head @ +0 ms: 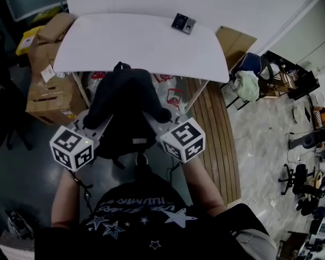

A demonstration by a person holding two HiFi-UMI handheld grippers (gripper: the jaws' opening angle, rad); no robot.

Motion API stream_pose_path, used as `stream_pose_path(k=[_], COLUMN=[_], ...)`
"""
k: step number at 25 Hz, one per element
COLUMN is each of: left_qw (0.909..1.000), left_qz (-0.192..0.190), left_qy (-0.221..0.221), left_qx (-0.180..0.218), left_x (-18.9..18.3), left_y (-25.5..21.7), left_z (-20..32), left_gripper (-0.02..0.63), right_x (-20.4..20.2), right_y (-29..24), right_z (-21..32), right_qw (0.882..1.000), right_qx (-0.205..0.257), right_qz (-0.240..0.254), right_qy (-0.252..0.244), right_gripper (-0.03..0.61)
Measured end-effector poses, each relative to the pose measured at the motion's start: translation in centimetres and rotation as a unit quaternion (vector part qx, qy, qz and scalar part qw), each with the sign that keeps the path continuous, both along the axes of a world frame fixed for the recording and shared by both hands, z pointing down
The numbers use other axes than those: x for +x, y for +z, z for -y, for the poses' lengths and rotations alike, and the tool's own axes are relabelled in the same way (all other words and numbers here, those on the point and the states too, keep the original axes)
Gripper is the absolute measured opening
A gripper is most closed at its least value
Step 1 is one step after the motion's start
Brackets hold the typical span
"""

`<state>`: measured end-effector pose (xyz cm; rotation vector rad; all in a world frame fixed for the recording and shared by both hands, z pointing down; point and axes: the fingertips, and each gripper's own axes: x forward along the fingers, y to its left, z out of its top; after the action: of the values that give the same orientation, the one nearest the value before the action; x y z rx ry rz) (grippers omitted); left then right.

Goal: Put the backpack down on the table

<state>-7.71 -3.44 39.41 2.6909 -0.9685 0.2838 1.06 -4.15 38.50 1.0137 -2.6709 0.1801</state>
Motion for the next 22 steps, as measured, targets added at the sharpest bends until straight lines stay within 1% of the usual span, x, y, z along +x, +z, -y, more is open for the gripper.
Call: stream_pose_path(k=[7, 11, 17, 22], left_qw=[0.9999, 0.9998, 0.9993, 0.9989], left_qz=[0.009, 0.007, 0.008, 0.012], left_qy=[-0.010, -0.018, -0.029, -0.036], left_qx=[0.001, 0.004, 0.021, 0.026], left_x=[3.0, 4.4, 5.9, 6.3], left_y=[-0.5, -0.5, -1.2, -1.2], left_z=[6.8, 10.4, 13.8, 15.5], left_gripper=[0.041, 0.041, 0.041, 0.041], right_x=[2.9, 4.4, 5.8, 6.4], right_y=[-0.4, -0.6, -1.5, -1.5], right_z=[6.9, 10.8, 14.1, 15.8], right_qw=[1.000, 1.000, 0.999, 0.998], right_qx=[0.007, 0.011, 0.029, 0.027], right_qz=[0.006, 0.012, 0.017, 0.028], right_qy=[-0.012, -0.022, -0.041, -0.039], right_gripper=[0.005, 0.005, 0.005, 0.005])
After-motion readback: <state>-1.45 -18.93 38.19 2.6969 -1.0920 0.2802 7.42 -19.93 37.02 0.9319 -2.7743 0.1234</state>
